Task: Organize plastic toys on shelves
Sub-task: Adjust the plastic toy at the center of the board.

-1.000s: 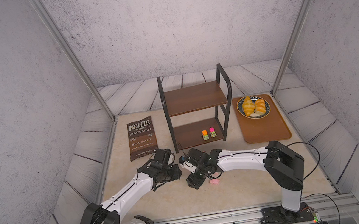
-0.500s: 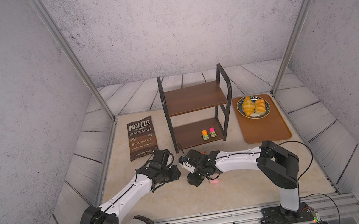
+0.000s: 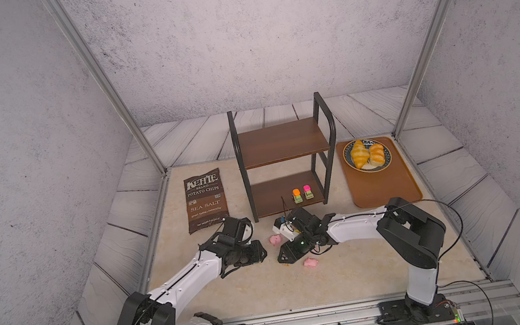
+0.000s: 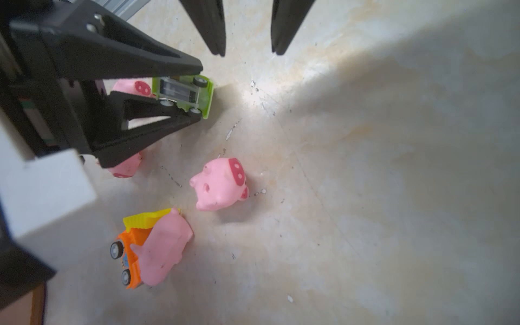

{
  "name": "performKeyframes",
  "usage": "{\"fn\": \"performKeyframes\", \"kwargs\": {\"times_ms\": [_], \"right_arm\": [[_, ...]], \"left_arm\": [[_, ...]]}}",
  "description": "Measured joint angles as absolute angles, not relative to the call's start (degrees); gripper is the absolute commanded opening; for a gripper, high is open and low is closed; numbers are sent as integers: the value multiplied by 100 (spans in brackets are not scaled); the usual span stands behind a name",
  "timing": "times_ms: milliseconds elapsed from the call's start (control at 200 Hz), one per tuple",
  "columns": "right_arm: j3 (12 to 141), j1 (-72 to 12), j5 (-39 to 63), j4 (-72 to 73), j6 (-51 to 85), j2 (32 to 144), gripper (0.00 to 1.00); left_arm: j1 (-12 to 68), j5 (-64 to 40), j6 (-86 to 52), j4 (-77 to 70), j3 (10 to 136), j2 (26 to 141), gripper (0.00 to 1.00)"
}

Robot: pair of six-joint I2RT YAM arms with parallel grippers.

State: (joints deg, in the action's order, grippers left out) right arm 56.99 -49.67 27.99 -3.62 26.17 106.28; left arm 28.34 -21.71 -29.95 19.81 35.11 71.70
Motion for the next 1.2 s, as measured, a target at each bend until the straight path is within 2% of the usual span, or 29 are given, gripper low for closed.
{"fn": "performKeyframes", "kwargs": {"times_ms": [120, 295, 405, 495, 691, 851, 1201], "right_arm": [[5653, -4893, 2788, -279, 2663, 10582, 61], [5621, -4856, 2762, -252, 2687, 10541, 64], [5594, -4856, 2663, -294, 2685, 10471, 71], [5555, -4853, 2510, -429, 2639, 10342, 75], [5496, -4853, 2058, -1046, 2464, 9994, 78], [5496, -4880, 1717, -1463, 2255, 9668, 77], [5417, -5142, 1511, -1844, 1905, 9308, 59]], "left_arm": [[2834, -2270, -2987, 1935, 3509, 7185, 33], [2836, -2386, -2980, 1863, 3509, 7229, 34], [2851, -2434, -2978, 1828, 3509, 7253, 34], [2888, -2495, -2963, 1776, 3509, 7262, 38], [2980, -2604, -2967, 1629, 3509, 7452, 44], [3059, -2650, -2978, 1555, 3573, 7725, 47], [3288, -2486, -3020, 1363, 4165, 8497, 54]]}}
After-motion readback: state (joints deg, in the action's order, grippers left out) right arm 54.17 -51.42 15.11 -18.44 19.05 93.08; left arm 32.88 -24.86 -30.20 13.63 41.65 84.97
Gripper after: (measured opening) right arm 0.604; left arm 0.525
